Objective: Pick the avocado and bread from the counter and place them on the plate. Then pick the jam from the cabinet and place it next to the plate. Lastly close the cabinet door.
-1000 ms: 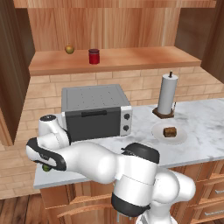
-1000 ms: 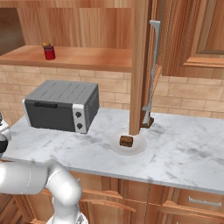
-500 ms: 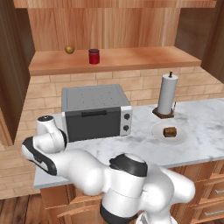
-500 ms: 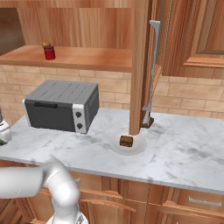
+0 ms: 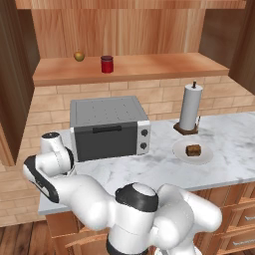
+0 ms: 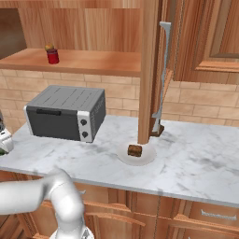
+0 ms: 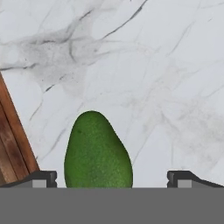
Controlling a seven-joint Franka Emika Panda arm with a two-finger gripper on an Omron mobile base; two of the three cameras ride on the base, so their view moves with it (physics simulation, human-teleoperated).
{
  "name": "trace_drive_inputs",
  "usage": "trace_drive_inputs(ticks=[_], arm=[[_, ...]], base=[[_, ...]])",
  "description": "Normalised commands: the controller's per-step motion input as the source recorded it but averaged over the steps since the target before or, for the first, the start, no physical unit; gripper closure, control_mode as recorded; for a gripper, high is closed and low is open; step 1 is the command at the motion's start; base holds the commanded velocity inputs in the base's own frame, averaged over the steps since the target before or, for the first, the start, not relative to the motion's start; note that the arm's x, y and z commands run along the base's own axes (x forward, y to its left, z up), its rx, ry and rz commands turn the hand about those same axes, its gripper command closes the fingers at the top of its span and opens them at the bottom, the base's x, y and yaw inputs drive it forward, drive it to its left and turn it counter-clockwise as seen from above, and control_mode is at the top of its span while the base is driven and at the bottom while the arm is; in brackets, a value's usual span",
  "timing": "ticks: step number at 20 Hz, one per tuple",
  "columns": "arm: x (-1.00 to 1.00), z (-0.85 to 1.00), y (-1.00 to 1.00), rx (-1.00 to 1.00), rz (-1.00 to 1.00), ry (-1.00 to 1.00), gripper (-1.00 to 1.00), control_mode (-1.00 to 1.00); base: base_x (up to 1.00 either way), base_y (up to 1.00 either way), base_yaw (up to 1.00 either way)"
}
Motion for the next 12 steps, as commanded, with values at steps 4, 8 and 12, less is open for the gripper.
trace_drive_inputs(ticks=[4, 8, 12], arm=[[0.08, -0.11, 0.15, -0.02, 0.0, 0.02, -1.0, -1.0], [0.1, -0.11, 0.27, -0.05, -0.01, 0.0, -1.0, -1.0], [0.11, -0.12, 0.24, -0.05, -0.01, 0.0, -1.0, -1.0]], base=[[0.0, 0.0, 0.0], [0.0, 0.0, 0.0], [0.0, 0.0, 0.0]])
